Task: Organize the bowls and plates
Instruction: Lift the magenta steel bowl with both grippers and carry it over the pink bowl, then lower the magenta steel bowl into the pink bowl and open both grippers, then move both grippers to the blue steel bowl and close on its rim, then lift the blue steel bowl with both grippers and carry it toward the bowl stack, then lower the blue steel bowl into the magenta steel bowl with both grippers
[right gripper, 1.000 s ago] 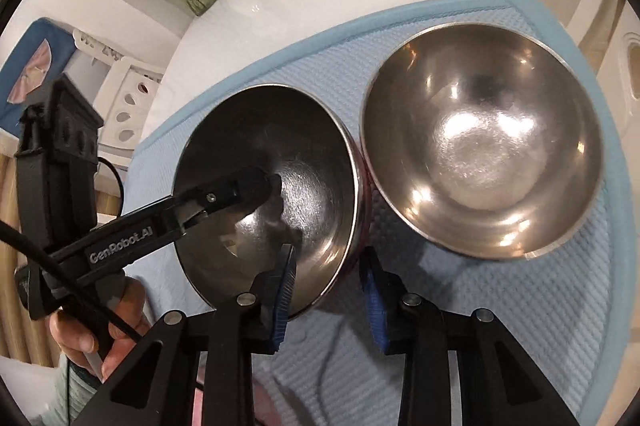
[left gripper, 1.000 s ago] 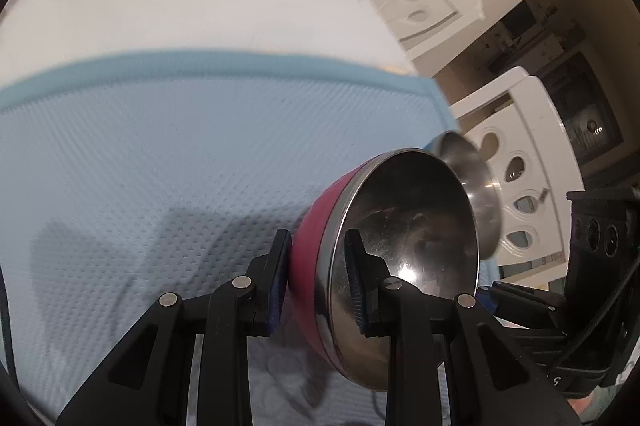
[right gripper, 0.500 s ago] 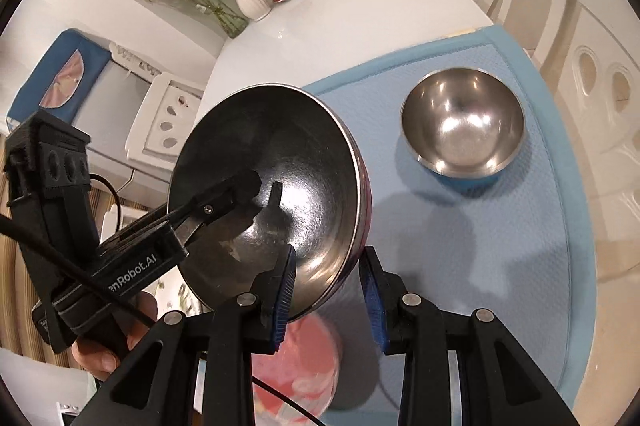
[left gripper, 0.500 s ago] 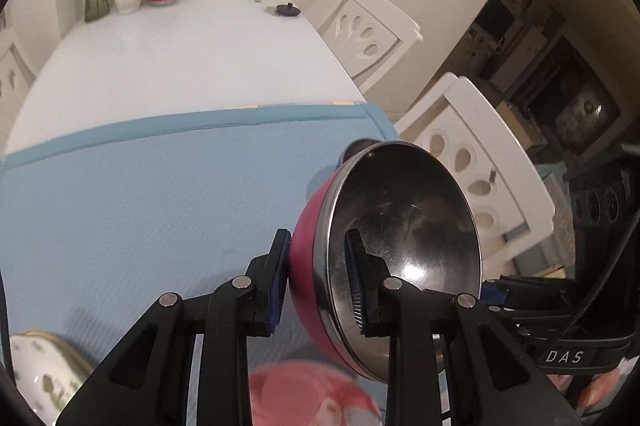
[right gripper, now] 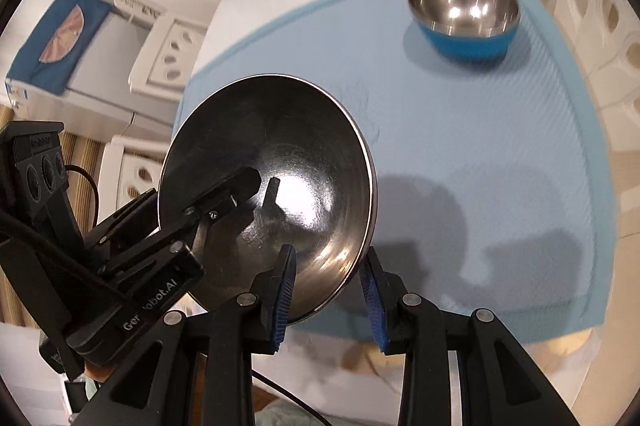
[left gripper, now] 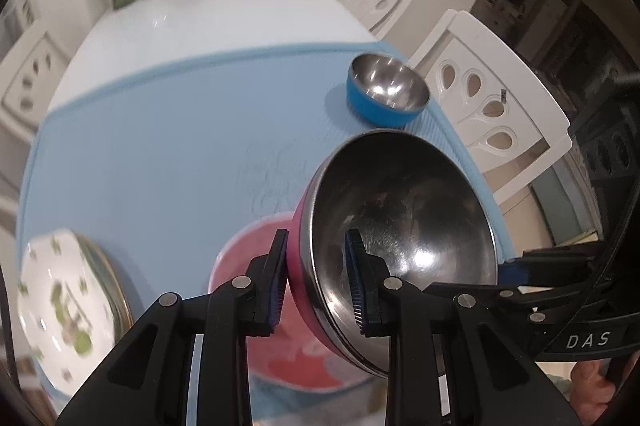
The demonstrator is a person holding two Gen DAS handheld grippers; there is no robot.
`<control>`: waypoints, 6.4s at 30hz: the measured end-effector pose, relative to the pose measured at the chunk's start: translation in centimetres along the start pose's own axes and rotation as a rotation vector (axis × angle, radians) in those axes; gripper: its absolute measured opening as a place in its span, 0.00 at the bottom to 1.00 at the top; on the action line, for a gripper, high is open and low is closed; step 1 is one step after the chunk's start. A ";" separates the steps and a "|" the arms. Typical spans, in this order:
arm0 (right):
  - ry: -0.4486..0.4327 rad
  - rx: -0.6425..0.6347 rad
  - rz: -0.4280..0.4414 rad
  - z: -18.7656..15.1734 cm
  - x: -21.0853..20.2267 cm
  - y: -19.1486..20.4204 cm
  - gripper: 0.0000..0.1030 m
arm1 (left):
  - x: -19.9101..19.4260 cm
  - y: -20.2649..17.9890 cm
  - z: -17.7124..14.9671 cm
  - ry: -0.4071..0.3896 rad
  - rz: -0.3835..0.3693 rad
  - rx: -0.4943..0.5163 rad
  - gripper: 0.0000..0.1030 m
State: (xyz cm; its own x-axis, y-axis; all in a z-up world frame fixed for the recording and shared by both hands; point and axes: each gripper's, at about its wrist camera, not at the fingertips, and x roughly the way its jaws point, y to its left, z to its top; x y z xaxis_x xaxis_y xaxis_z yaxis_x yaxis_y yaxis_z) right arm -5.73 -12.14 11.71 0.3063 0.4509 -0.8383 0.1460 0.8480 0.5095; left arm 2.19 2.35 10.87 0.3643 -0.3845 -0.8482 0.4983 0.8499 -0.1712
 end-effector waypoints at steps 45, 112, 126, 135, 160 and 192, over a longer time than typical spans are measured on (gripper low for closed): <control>0.100 -0.061 -0.017 0.2 4.7 0.4 0.32 | 1.0 6.8 -5.2 0.034 0.083 -0.207 0.35; -0.194 0.291 -0.129 18.9 2.2 -17.8 0.54 | 20.0 -2.8 18.7 0.203 -0.298 -0.057 0.53; -0.185 0.232 -0.154 19.4 4.5 -17.5 0.32 | 22.0 -3.8 18.2 0.221 -0.263 0.035 0.23; -0.182 0.209 -0.183 19.6 4.8 -16.8 0.29 | 21.5 -4.3 17.9 0.211 -0.216 0.098 0.23; -0.243 0.011 -0.107 14.7 -2.9 -5.7 0.29 | 1.7 -1.8 14.3 -0.120 -0.078 0.061 0.23; 0.067 -0.218 -0.096 1.4 3.9 2.9 0.29 | -1.2 4.5 -4.7 0.006 -0.078 -0.336 0.23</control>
State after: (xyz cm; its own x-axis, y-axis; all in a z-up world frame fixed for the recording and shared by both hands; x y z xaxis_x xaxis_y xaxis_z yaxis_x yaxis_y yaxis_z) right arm -2.79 -8.30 10.23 0.2363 0.3766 -0.8957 -0.0368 0.9246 0.3790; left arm 0.32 8.32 8.80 0.3305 -0.4514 -0.8288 0.2374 0.8897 -0.3899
